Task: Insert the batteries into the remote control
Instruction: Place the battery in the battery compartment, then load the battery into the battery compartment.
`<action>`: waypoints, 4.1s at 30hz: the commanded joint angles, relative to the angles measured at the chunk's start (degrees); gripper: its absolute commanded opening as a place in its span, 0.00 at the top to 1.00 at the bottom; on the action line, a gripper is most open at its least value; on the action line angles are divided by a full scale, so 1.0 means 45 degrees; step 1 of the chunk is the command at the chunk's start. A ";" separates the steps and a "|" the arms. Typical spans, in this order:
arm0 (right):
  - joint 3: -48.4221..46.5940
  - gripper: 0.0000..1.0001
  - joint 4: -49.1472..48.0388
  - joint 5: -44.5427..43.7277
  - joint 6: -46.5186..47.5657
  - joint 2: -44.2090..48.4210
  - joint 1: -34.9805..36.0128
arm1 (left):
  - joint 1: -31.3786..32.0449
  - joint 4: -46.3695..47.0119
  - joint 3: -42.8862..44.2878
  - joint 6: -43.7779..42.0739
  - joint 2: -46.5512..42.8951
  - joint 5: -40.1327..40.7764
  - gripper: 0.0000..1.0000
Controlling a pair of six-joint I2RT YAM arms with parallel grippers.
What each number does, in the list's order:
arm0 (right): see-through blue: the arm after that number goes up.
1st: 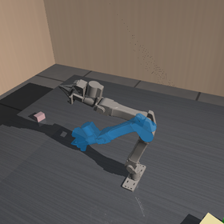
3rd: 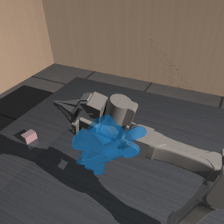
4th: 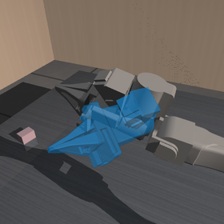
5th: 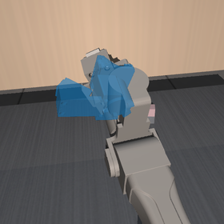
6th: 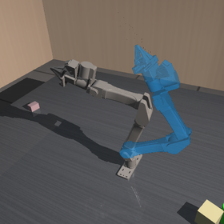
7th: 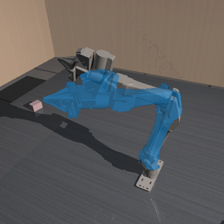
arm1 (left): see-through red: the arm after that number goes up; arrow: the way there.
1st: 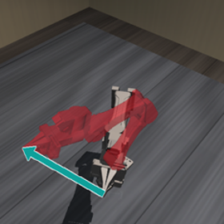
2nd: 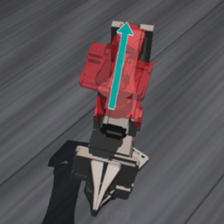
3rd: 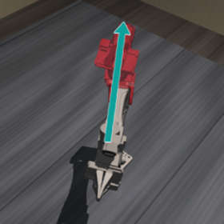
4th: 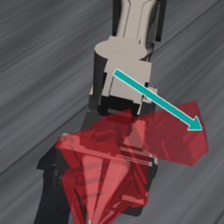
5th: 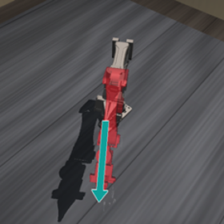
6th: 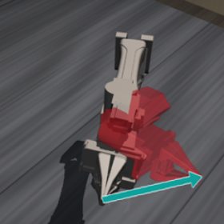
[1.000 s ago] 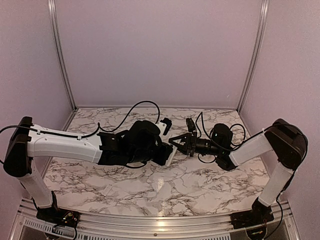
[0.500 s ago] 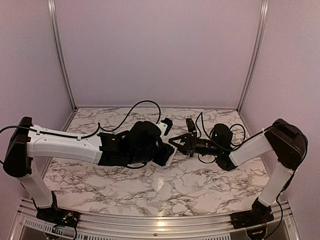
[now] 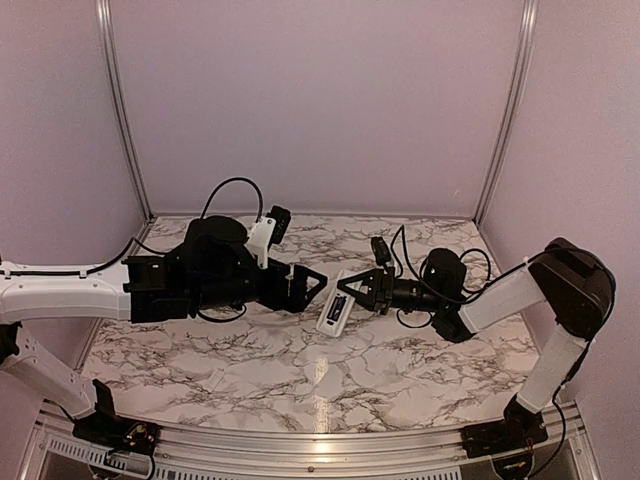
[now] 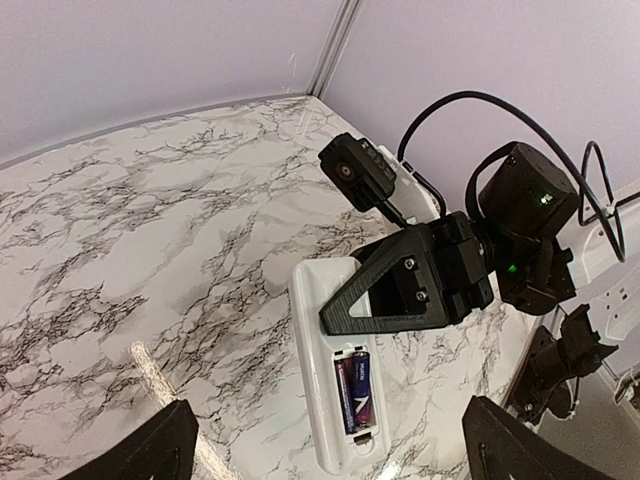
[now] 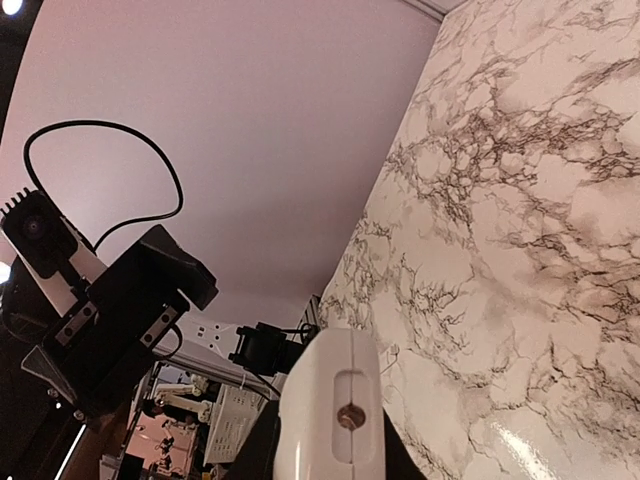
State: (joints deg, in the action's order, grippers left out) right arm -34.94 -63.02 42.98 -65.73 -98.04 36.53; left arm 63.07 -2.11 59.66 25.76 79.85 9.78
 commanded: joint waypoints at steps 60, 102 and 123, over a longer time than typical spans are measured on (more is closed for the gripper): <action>-0.3654 1.00 0.6115 0.2173 0.3154 -0.1093 0.2808 | 0.1473 -0.1360 -0.1910 -1.2522 -0.0338 -0.1322 0.80; -0.4108 1.00 0.7445 0.2071 0.4147 -0.0908 0.2995 | 0.2118 -0.3091 -0.1079 -1.2784 0.1184 -0.1080 0.91; -0.4298 1.00 0.6811 0.2484 0.3627 -0.0326 0.2995 | 0.2834 -0.4184 -0.0186 -1.2745 0.2937 0.0162 0.94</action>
State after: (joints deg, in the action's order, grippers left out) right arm -50.11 -23.31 52.14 -46.63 -102.45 49.60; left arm 74.35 -16.71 58.50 -31.35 89.17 10.83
